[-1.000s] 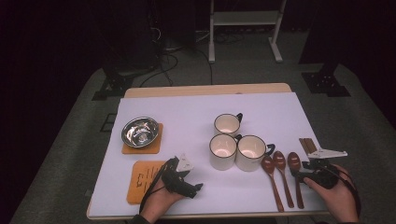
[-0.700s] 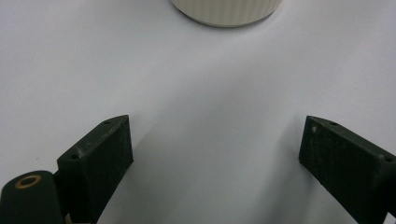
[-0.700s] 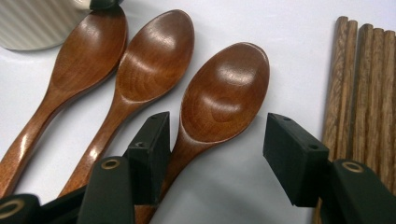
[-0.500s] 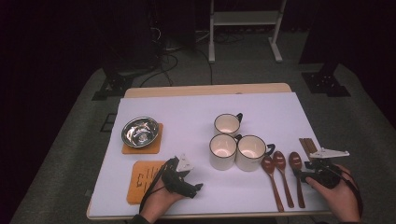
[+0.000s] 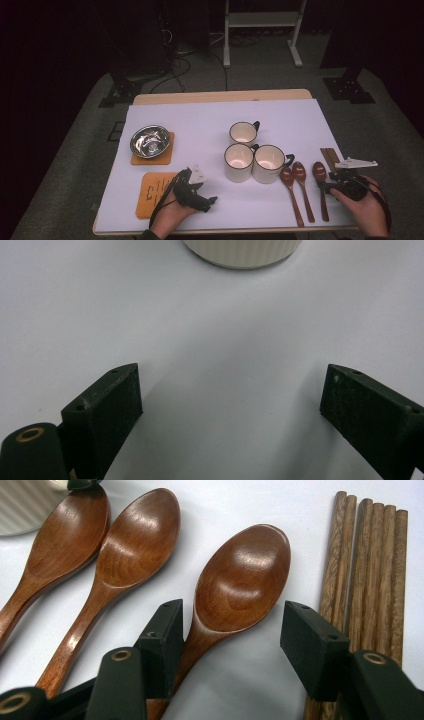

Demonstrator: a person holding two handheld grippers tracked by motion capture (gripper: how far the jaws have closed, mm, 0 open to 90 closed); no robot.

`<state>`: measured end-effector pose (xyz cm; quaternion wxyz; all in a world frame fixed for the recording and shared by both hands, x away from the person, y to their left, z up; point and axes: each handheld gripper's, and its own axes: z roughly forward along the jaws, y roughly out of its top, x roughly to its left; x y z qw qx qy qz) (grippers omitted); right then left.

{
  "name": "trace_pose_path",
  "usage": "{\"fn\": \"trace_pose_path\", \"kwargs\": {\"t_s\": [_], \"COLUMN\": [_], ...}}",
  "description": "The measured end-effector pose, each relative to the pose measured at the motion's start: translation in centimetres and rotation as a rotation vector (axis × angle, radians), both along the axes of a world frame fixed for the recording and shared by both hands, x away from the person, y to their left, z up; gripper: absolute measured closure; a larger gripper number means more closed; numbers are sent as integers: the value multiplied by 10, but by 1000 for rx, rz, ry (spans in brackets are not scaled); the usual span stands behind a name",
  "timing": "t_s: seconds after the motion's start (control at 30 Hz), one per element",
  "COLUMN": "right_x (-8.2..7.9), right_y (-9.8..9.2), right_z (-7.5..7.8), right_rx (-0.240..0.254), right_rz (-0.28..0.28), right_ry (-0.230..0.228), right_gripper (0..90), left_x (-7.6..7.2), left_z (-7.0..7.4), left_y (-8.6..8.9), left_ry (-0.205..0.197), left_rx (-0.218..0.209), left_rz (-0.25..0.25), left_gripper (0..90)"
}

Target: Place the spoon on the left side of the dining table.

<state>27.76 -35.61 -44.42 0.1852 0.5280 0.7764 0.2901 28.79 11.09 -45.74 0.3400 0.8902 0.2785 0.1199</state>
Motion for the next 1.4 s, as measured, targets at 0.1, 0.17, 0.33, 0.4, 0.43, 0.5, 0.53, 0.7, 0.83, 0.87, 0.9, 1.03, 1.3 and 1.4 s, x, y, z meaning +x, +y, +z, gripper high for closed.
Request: {"fn": "trace_pose_path", "kwargs": {"t_s": [0.1,0.17,0.33,0.4,0.43,0.5,0.53,0.7,0.83,0.87,0.9,1.03,1.3,1.4], "right_x": [0,1,2,2,3,4,4,10,15,16,18,23,35,39], "right_y": [1,1,1,0,0,0,0,0,1,1,1,1,2,4], "right_z": [0,-1,-1,-1,-1,-1,-1,-1,-2,-2,-2,-1,-1,-1], "right_rx": [1,7,12,16,18,18,16,15,14,11,13,8,10,9], "right_rz": [8,7,10,9,8,9,9,7,13,17,17,20,30,41], "right_ry": [4,8,15,14,15,14,14,11,7,7,8,2,-2,-1], "right_gripper": [443,459,481,491,492,511,518,523,519,519,521,526,530,531], "left_x": [0,0,0,0,0,0,0,0,0,0,0,0,0,0], "left_z": [0,0,0,0,0,0,0,0,0,0,0,0,0,0], "left_y": [0,0,0,0,0,0,0,0,0,0,0,0,0,0], "left_ry": [0,0,0,0,0,0,0,0,0,0,0,0,1,0], "left_rx": [1,1,1,1,1,1,1,0,1,1,1,1,1,1], "left_rz": [-1,-1,-1,-1,-1,-1,-1,0,0,0,0,0,0,0], "left_gripper": [88,88,88,88,88,88,88,88,87,88,87,87,88,88]}}
